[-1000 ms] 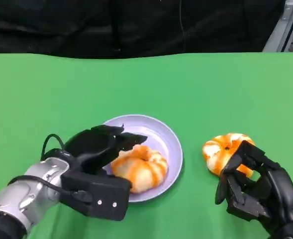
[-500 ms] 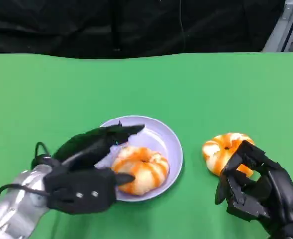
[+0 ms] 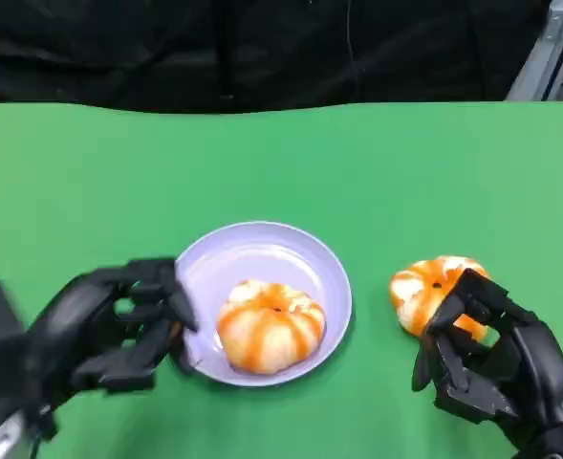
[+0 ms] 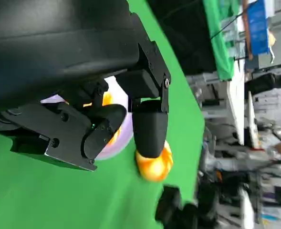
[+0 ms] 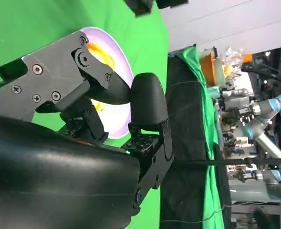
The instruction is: Grasp the bread from the table and place it into the plate.
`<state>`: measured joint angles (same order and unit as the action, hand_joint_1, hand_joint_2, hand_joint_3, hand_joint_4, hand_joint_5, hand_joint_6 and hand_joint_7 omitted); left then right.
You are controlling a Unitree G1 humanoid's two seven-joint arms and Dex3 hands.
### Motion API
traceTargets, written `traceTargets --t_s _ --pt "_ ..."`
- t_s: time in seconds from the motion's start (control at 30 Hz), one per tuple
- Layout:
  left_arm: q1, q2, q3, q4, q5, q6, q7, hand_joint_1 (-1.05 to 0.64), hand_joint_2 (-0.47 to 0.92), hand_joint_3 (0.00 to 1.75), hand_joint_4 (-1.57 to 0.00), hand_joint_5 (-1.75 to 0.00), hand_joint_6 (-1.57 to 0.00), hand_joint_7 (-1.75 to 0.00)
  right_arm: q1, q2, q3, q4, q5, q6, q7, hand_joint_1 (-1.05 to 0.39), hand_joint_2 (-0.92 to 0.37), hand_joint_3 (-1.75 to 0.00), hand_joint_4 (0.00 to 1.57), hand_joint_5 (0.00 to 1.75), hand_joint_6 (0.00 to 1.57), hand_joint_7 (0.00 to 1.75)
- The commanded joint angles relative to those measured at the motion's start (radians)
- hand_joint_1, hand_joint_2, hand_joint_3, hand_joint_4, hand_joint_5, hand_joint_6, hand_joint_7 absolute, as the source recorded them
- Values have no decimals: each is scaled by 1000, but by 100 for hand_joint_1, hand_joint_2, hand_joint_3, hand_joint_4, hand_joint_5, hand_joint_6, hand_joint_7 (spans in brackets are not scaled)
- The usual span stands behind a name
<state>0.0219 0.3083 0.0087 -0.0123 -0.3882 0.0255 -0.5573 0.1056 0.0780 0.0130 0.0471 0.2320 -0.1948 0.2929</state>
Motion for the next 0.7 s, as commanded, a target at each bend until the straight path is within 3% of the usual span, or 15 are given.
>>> traceTargets --t_s 0.03,0.2,0.3,0.7 --pt "63 34 58 -3 -60 27 -84 4 65 120 -91 -175 -75 -175 -2 -16 -13 -8 19 6 6 -10 -58 -117 84 175 61 175" --pt "121 27 99 9 -104 62 -127 5 67 120 -94 -175 -77 -175 0 -21 -17 -10 17 12 7 -10 -57 -117 84 175 61 175" --pt "148 12 112 0 -123 92 -120 6 66 128 -92 -175 -77 -175 0 -23 -19 -8 15 10 7 -10 -57 -116 83 175 61 174" --pt "131 -1 117 42 -92 78 -124 7 65 130 -91 -175 -74 -175 2 -17 -13 -11 2 7 -2 -12 -58 -116 84 175 61 174"
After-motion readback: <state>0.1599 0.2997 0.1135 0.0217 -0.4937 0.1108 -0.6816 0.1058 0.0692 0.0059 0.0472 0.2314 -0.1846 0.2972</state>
